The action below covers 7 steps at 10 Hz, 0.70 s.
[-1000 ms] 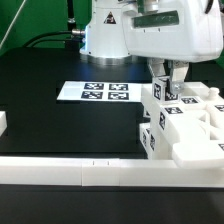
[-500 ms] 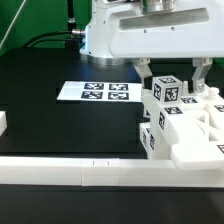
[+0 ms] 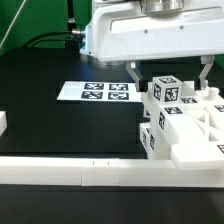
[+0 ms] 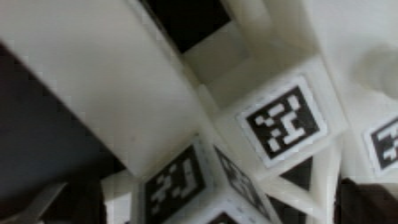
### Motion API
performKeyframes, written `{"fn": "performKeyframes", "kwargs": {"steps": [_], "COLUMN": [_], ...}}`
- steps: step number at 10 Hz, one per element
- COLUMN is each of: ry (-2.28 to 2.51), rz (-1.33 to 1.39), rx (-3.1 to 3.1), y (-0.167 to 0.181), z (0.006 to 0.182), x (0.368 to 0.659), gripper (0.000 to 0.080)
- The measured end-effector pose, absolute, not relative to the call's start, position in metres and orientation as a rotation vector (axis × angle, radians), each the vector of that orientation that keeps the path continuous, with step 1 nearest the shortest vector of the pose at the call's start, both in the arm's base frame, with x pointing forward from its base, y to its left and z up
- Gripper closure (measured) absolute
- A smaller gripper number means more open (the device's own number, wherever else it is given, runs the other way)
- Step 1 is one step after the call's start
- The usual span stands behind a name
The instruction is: Assemble chair
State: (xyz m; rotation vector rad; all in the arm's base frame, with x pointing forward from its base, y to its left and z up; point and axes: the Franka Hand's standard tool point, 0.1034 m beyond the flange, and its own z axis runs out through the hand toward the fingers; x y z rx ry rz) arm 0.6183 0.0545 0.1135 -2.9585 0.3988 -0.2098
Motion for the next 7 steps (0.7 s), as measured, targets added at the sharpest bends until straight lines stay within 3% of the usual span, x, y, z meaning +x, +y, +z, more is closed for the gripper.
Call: {"fn": "performKeyframes", "kwargs": {"steps": [7], "ry": [-0.574], "rz": [-0.241], "rx": [-3.043], "y": [0.0506], "z": [0.1141], "x": [0.6190], "gripper": [0.0151]}}
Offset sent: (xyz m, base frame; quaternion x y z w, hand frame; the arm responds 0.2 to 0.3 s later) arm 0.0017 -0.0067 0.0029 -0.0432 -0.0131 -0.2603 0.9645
